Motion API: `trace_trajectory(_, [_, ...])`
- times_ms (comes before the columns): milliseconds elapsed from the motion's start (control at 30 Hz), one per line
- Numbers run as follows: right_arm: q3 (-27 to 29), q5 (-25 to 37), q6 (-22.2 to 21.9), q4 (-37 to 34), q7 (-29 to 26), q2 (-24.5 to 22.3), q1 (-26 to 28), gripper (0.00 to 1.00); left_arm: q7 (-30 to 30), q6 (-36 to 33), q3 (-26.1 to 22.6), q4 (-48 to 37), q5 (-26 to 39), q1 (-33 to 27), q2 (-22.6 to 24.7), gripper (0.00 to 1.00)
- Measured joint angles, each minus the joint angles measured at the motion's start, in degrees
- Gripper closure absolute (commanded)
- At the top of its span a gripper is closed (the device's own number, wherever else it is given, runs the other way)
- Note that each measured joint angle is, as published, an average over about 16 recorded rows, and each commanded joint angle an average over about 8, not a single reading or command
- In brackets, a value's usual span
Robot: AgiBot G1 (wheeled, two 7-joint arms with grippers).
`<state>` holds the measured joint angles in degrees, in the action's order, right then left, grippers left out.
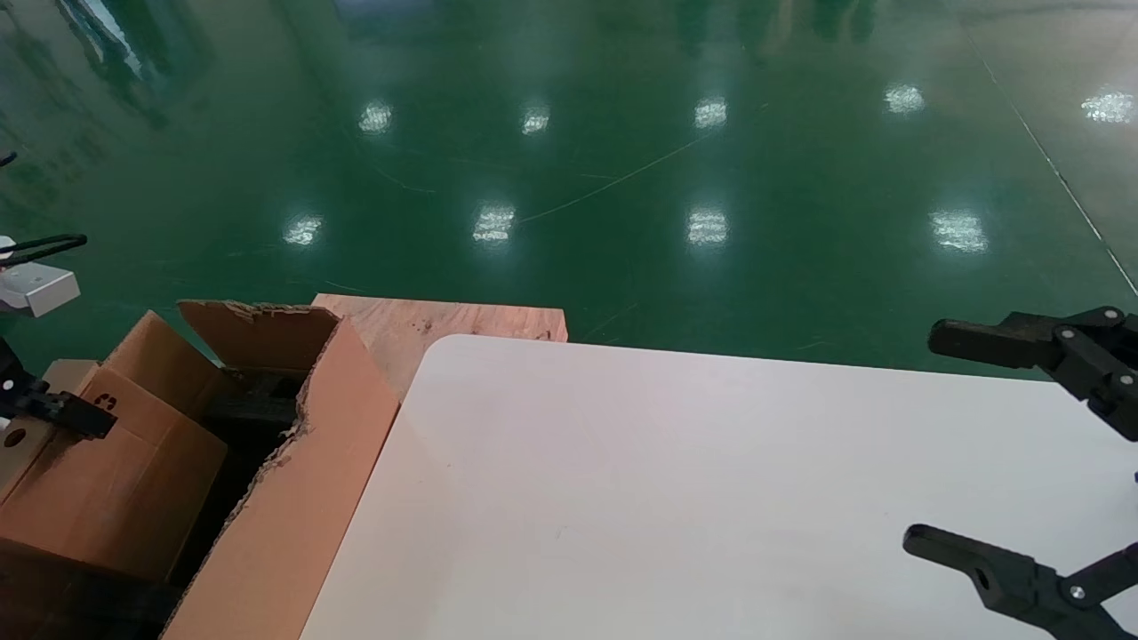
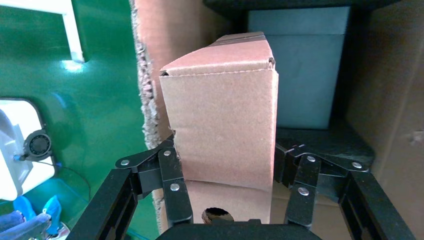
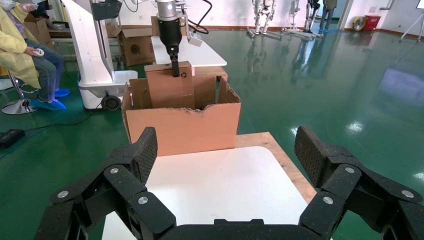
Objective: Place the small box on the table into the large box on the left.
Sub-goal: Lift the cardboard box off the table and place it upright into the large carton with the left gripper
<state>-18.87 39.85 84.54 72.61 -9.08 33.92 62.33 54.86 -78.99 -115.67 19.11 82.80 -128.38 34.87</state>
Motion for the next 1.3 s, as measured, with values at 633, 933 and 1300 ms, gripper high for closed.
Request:
trace_trajectory(633, [-0.02,-0.01,-0.01,0.00,0.01,-0.01,0.00,0.00,-6.32,1.54,0.11,-8.06,-0.74,4.93,1.20,0.81])
trace_trajectory(933, [-0.02,-0.02,-0.02,-0.01,0.02,-0.01,-0.01,0.00,-7.58,0.70,0.68,-9.43,-1.83,6.04,1.40,0.00])
trace_trajectory(1300, [-0.02,-0.03,-0.02,-0.02,0.02,-0.02,-0.01,0.00,-7.53,0.55,0.69,-9.34,-1.90,6.01,1.38,0.00])
